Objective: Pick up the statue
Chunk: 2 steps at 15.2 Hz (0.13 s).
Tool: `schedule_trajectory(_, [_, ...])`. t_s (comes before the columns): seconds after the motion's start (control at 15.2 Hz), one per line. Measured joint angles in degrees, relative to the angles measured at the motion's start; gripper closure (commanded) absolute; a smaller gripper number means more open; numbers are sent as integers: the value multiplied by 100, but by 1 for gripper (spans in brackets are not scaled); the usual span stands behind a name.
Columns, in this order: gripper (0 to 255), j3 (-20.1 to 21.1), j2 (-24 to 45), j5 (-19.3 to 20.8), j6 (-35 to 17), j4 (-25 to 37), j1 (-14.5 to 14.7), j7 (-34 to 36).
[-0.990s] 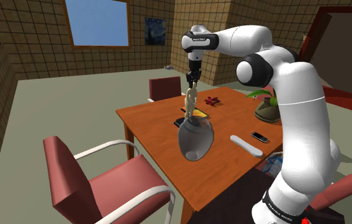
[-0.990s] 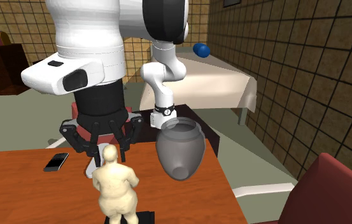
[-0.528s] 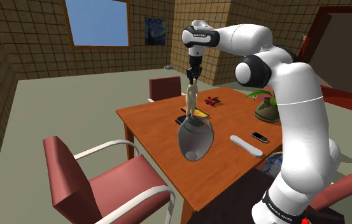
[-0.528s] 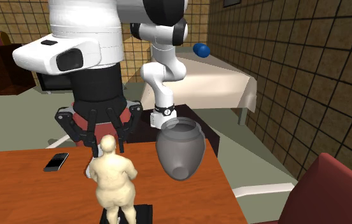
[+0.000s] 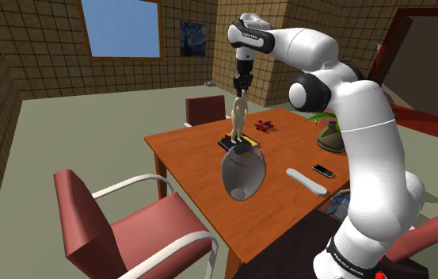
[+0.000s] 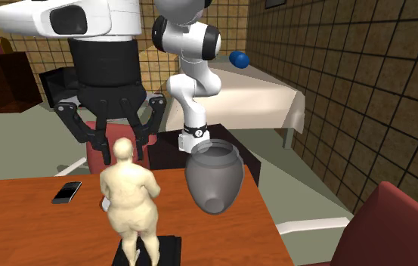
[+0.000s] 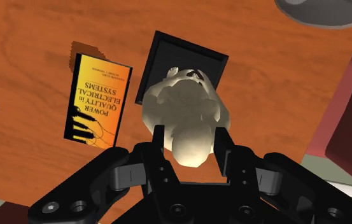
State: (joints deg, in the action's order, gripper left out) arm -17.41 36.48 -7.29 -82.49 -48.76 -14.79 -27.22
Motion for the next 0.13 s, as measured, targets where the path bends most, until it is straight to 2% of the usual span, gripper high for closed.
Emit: schedule_trajectory(0.13, [255, 12, 115, -24, 211, 328, -48, 12])
